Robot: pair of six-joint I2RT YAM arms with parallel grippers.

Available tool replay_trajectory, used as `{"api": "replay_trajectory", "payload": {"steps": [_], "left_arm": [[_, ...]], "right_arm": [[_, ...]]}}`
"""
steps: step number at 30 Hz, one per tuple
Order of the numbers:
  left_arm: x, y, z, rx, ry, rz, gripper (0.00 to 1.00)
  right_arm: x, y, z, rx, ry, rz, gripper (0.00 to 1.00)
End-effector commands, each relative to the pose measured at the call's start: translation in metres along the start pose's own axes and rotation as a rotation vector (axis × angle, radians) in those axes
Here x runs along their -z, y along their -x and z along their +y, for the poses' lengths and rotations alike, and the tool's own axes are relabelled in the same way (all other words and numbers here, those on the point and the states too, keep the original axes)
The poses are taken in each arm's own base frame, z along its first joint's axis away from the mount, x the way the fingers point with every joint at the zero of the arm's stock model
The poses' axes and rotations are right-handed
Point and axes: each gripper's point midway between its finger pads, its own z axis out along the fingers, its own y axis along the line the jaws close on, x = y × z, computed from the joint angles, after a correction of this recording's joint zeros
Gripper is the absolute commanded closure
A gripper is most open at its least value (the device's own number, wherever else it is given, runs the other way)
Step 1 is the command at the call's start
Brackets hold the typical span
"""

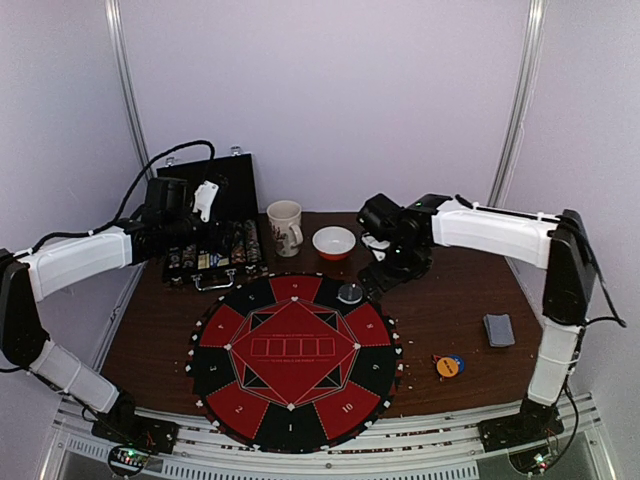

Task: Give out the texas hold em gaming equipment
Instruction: Place the dealer button at position 7, then pick up the big blind button from the center of the board.

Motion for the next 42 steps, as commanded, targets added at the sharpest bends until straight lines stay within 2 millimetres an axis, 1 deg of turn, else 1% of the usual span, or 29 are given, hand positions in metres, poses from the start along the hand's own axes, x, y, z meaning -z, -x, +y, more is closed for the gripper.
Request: {"api": "replay_trajectory", "payload": {"steps": [1,2,3,6,9,11,12,13,16,17,19,22,25,28,32,36,39,42], "left_arm": [[0.001,0.011,-0.004,-0.006,-0.018,-0.056,0.02],[0.000,0.011,-0.005,-0.006,-0.021,-0.055,0.02],[0.000,0.011,-0.006,-0.007,-0.024,-0.055,0.02],[0.001,0.011,-0.008,-0.005,-0.032,-0.057,0.02],[0.002,0.014,-0.012,-0.008,-0.041,-0.064,0.02],[0.002,0.014,-0.014,-0.014,-0.045,-0.065,0.02],[0.002,0.013,-0.015,-0.015,-0.047,-0.063,0.02],[0.002,0.013,-0.015,-0.015,-0.047,-0.063,0.02],[0.004,0.016,-0.016,-0.022,-0.050,-0.070,0.02],[0.004,0.015,-0.016,-0.024,-0.051,-0.070,0.02],[0.005,0.017,-0.017,-0.030,-0.048,-0.074,0.02],[0.005,0.016,-0.017,-0.032,-0.051,-0.071,0.02],[0.004,0.015,-0.019,-0.032,-0.058,-0.069,0.02],[0.003,0.014,-0.020,-0.032,-0.060,-0.068,0.02],[0.003,0.015,-0.023,-0.035,-0.068,-0.071,0.02],[0.003,0.015,-0.025,-0.039,-0.077,-0.071,0.02],[0.003,0.015,-0.025,-0.039,-0.076,-0.072,0.02],[0.004,0.016,-0.026,-0.040,-0.081,-0.075,0.02]], "right_arm": [[0.014,-0.090,-0.035,-0.132,-0.086,0.191,0.00],[0.020,-0.102,-0.037,-0.177,-0.064,0.186,0.00],[0.022,-0.114,-0.038,-0.218,-0.041,0.190,0.00],[0.022,-0.150,-0.042,-0.337,0.008,0.202,0.00],[0.019,-0.176,-0.056,-0.468,0.053,0.199,0.01],[0.018,-0.187,-0.060,-0.558,0.116,0.182,0.04],[0.016,-0.188,-0.062,-0.606,0.154,0.161,0.05],[0.016,-0.190,-0.059,-0.639,0.200,0.150,0.05],[0.007,-0.203,-0.045,-0.700,0.301,0.177,0.08],[0.004,-0.209,-0.041,-0.709,0.316,0.194,0.09],[-0.001,-0.219,-0.041,-0.724,0.308,0.223,0.11],[-0.006,-0.227,-0.041,-0.749,0.303,0.225,0.15],[-0.010,-0.232,-0.032,-0.774,0.352,0.232,0.18],[-0.018,-0.235,-0.031,-0.796,0.355,0.223,0.21],[-0.027,-0.237,-0.031,-0.829,0.376,0.218,0.27],[-0.030,-0.236,-0.032,-0.847,0.388,0.208,0.30],[-0.033,-0.239,-0.028,-0.861,0.416,0.223,0.33],[-0.033,-0.244,-0.027,-0.862,0.413,0.239,0.35]]}}
